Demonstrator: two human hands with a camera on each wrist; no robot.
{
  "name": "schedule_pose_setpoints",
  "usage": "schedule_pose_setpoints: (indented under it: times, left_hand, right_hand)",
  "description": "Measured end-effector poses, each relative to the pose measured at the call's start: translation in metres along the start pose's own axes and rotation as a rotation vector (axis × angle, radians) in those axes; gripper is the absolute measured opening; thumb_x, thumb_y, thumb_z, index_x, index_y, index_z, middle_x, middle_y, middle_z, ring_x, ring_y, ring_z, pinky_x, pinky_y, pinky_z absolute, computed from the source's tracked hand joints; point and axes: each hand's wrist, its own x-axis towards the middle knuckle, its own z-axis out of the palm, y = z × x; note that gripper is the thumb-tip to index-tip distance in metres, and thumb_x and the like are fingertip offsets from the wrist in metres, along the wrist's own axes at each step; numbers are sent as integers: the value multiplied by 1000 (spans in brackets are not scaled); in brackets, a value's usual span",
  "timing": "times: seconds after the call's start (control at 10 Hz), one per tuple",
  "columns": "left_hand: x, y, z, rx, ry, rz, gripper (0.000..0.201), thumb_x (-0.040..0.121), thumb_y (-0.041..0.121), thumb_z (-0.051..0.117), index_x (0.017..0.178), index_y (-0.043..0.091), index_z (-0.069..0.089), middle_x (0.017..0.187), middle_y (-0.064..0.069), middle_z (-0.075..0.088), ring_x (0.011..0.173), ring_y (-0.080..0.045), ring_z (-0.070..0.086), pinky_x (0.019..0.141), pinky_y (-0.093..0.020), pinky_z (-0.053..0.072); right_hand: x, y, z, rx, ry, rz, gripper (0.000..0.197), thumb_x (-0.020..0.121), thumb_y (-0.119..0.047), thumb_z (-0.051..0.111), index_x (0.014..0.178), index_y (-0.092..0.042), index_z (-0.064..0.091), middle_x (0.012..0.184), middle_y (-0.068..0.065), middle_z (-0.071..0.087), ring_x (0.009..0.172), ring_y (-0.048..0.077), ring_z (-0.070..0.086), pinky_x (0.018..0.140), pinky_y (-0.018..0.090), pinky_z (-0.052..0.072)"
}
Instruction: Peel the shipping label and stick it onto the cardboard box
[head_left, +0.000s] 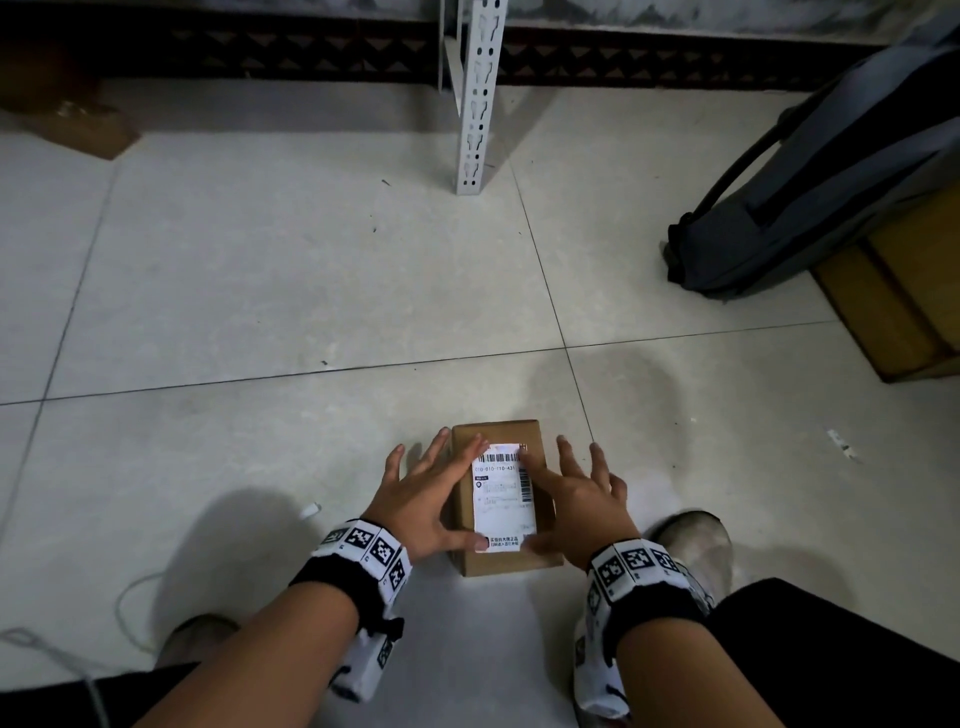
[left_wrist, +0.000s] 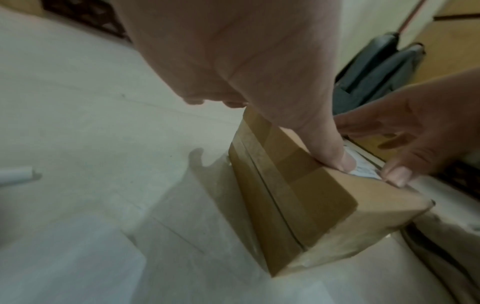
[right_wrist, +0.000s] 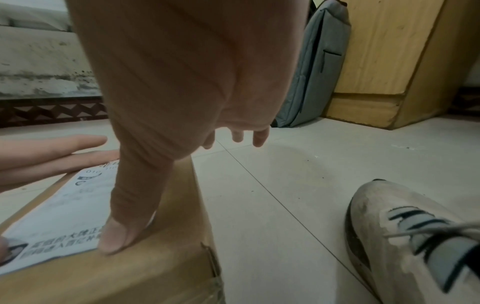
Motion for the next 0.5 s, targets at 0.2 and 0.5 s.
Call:
schedule_pose_setpoints:
  times: [0.2,0.5]
  left_hand:
    - [4,6,-8,67,-44,-3,124,62,70,69,149,49,-17,162,23,-15,148,-9,-27,116,-61,-12]
    - [6,19,-71,11,112,-10,137,44,78,72,154,45,-4,165,10,-14,151,-18,-22,123,-48,-5]
  right_hand:
    - [-2,-10,-5,-16,-30,98,116,69,-52,82,153,-57,1,169,13,8,154,44,-2,119,64,10]
    - [-21,-23,-46,136,56,120,126,62,-58,85,156,-48,2,169,14,6,154,42,8,118,68,15]
